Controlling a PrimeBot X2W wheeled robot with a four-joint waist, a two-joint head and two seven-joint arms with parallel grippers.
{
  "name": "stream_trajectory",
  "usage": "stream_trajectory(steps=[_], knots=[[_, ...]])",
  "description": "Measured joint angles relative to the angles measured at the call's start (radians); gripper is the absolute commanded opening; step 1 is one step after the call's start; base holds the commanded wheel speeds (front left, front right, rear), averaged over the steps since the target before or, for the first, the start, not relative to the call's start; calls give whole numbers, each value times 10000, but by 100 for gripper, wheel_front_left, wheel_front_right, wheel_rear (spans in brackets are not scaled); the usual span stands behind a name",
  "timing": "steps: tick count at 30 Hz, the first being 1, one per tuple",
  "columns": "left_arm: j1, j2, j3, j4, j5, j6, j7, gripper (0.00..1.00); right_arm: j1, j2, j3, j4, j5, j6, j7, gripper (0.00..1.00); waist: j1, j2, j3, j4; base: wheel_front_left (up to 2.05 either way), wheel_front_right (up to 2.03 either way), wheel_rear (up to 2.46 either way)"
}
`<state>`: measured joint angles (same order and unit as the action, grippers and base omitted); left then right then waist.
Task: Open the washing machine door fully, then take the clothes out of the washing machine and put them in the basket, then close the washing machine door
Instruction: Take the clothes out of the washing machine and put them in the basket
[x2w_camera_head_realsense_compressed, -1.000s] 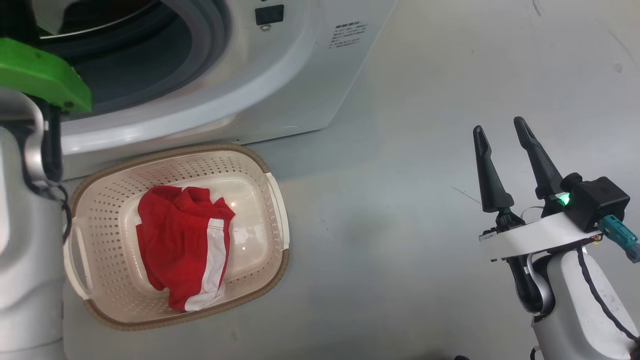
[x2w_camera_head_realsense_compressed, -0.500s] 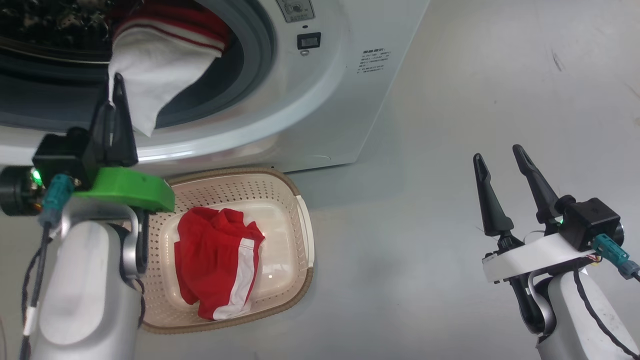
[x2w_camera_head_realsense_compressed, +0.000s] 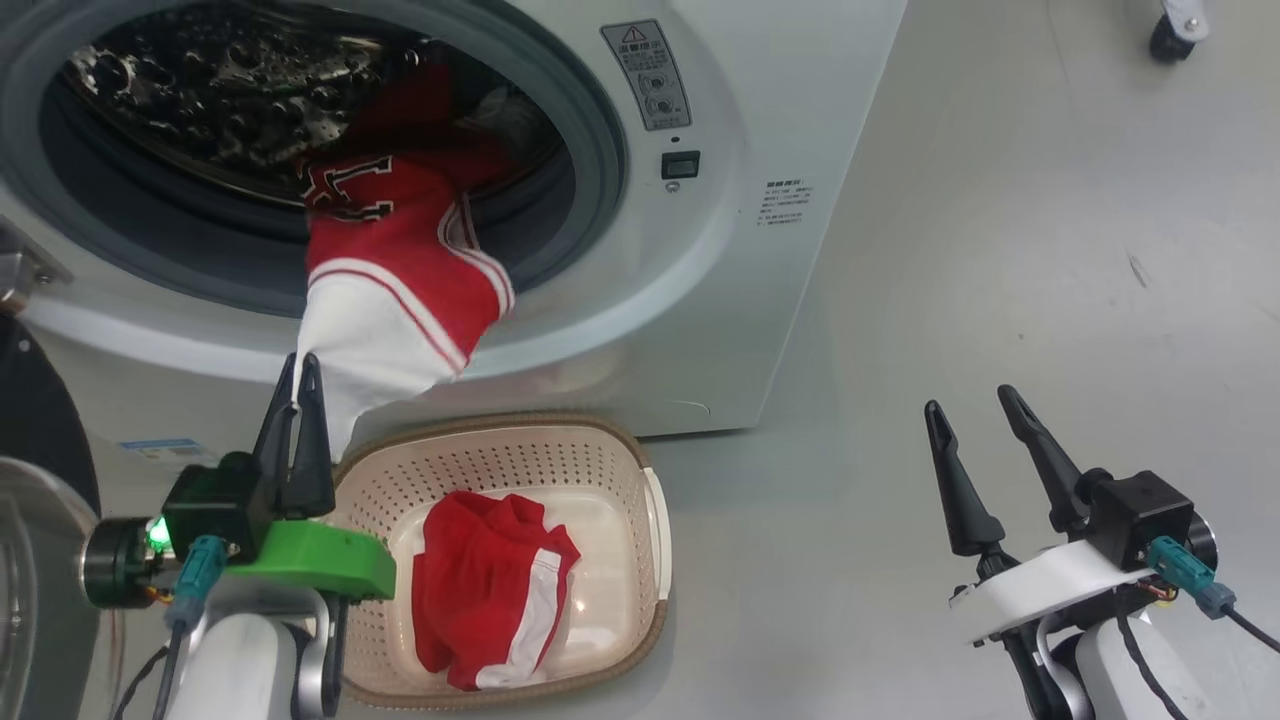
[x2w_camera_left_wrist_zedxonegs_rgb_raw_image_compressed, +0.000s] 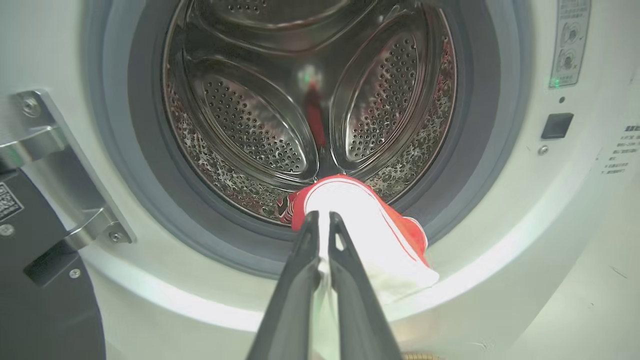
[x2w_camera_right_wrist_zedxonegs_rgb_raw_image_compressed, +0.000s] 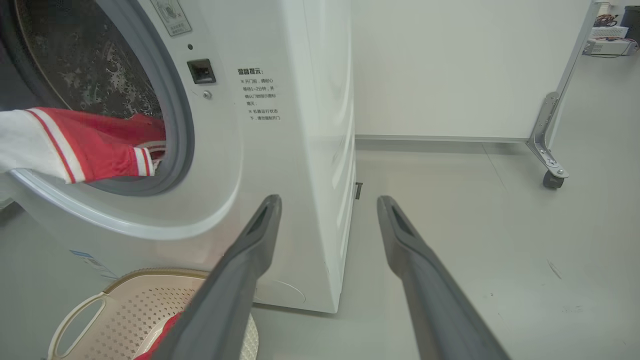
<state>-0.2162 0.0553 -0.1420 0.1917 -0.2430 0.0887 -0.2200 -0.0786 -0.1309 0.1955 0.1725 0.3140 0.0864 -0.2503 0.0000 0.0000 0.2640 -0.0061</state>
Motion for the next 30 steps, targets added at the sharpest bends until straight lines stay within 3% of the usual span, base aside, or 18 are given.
stream_trajectory(steps=[13,30], knots=[[1556,15,-113,-1030,0,77,4,0,689,222,303,-132,2,-96,299,100,0,0,-1301,484,0,0,0],[2689,44,-711,-1889,148,77,677,0,1118,230,316,-556,6,-203,497,100,0,0,-1523,475,0,0,0]])
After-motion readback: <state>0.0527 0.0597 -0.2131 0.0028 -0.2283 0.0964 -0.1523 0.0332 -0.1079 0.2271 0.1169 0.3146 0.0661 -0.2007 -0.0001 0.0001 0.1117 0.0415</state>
